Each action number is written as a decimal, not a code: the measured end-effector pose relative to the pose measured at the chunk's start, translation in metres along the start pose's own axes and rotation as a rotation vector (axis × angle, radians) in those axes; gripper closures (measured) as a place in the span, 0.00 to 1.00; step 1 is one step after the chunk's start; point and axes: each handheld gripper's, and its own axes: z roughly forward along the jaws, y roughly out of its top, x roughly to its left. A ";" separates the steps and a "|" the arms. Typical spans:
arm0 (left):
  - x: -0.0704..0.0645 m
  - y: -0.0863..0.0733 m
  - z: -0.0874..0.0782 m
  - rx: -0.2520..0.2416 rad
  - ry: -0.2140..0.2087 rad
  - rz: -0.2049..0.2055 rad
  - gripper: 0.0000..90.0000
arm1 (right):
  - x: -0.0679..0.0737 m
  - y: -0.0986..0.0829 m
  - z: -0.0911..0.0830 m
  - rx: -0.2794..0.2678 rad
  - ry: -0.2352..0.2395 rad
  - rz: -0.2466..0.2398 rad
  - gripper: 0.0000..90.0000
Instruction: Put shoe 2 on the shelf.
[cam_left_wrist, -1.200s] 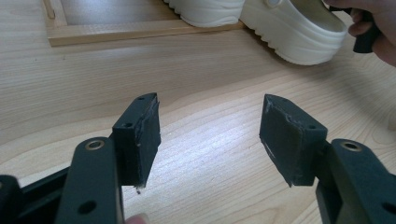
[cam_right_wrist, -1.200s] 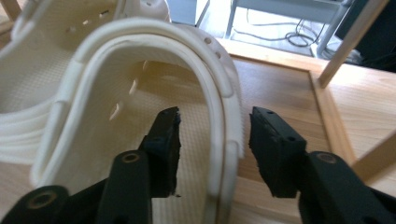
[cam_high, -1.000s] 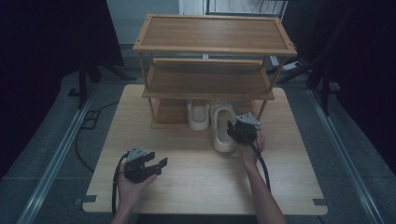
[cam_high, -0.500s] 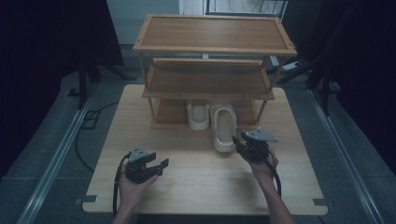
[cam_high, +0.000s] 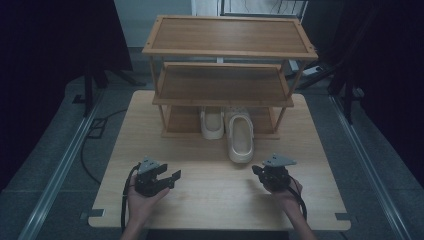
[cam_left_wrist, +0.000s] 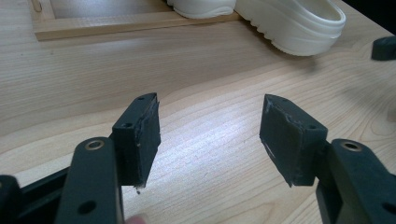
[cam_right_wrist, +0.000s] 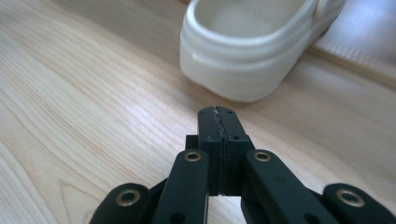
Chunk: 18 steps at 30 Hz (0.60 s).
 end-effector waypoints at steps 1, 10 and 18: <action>0.000 0.000 0.000 0.002 0.001 0.002 0.43 | 0.000 -0.001 0.003 0.004 0.004 0.009 1.00; 0.000 0.000 0.001 0.003 0.000 0.001 0.43 | -0.002 0.007 0.021 0.003 0.003 0.032 1.00; 0.003 -0.001 0.002 0.006 0.005 -0.004 0.43 | -0.005 0.015 0.037 0.012 -0.028 0.039 1.00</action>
